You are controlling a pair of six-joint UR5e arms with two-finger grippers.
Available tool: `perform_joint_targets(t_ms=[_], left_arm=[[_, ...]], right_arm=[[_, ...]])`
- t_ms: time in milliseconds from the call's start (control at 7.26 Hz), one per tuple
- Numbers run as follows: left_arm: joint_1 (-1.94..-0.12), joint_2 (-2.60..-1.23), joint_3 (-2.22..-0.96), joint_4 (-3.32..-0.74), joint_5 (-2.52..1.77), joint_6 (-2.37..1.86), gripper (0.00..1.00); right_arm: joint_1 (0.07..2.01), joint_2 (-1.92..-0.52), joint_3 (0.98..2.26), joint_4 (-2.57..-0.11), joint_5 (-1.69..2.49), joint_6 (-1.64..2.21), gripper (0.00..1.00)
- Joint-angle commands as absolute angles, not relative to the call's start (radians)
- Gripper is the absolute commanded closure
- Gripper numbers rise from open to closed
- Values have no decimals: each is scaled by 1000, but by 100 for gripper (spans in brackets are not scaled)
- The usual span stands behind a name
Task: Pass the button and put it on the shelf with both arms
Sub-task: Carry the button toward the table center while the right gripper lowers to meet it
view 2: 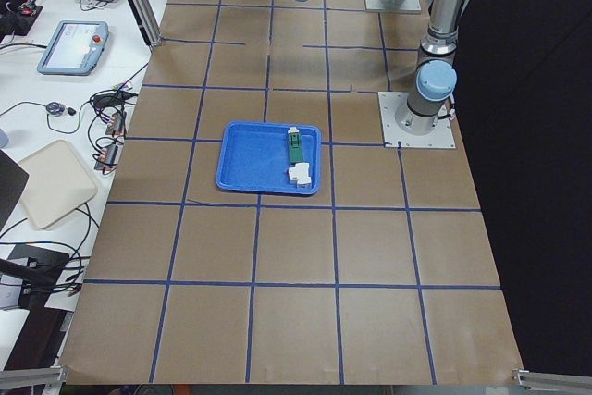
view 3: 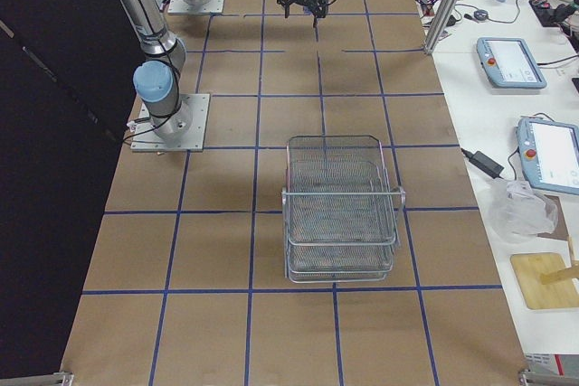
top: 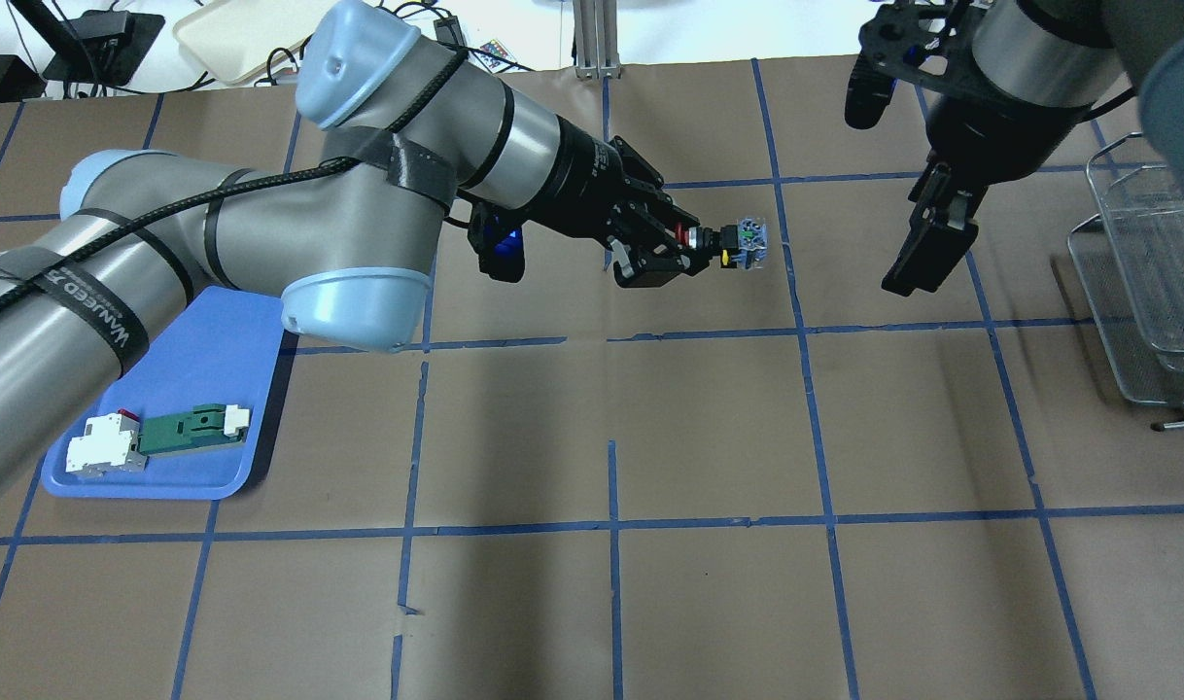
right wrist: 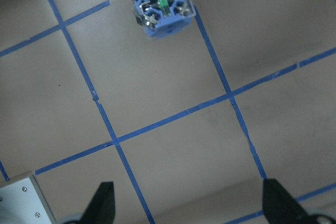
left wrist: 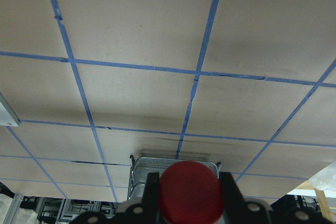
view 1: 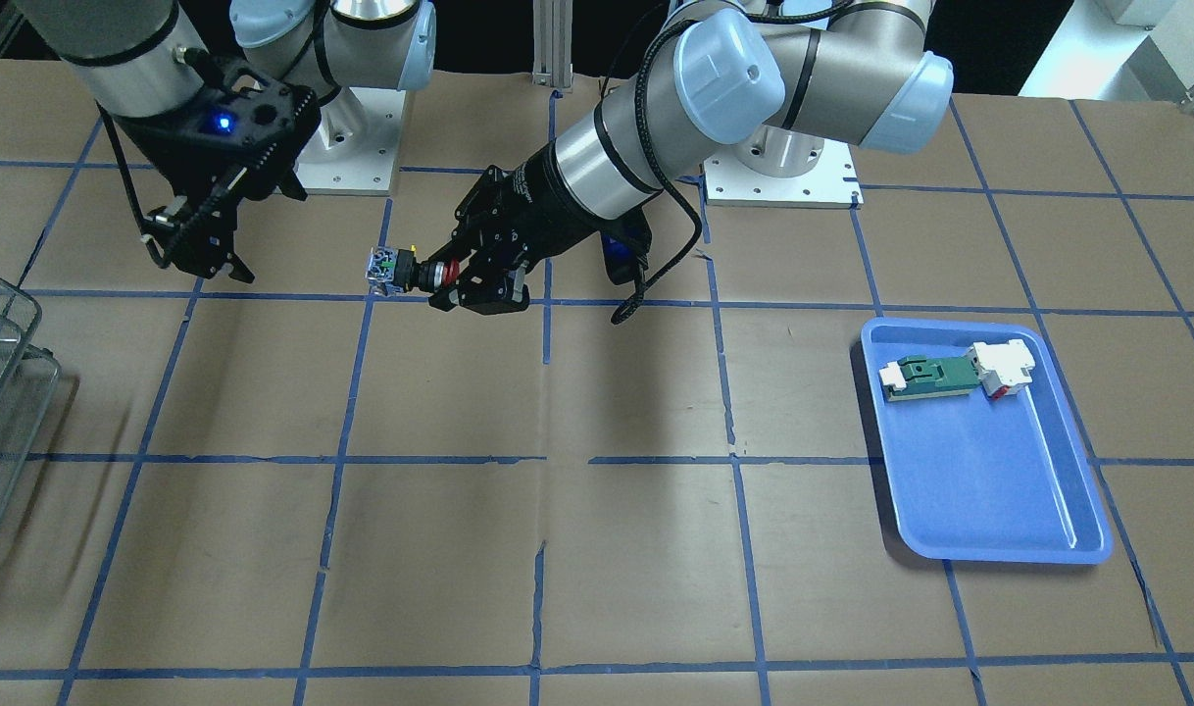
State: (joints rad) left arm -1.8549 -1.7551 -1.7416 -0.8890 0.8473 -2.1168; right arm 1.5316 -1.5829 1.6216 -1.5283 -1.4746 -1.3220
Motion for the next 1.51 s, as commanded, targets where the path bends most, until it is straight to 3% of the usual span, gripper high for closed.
perform_joint_targets(t_ms=[0, 551, 964, 1377], left_arm=[[-1882, -1755, -1743, -874, 847, -2140, 100], [-1905, -1755, -1744, -873, 848, -2157, 100], [-1905, -1747, -1743, -871, 847, -2174, 100], [-1905, -1746, -1743, -871, 847, -2174, 100]], right_arm=[[1525, -1537, 1618, -1531, -1382, -1497, 0], [1565, -1580, 1631, -1592, -1357, -1566, 0], [1568, -1663, 1765, -1604, -1347, -1560, 0], [1569, -1663, 1753, -1621, -1313, -1548, 0]])
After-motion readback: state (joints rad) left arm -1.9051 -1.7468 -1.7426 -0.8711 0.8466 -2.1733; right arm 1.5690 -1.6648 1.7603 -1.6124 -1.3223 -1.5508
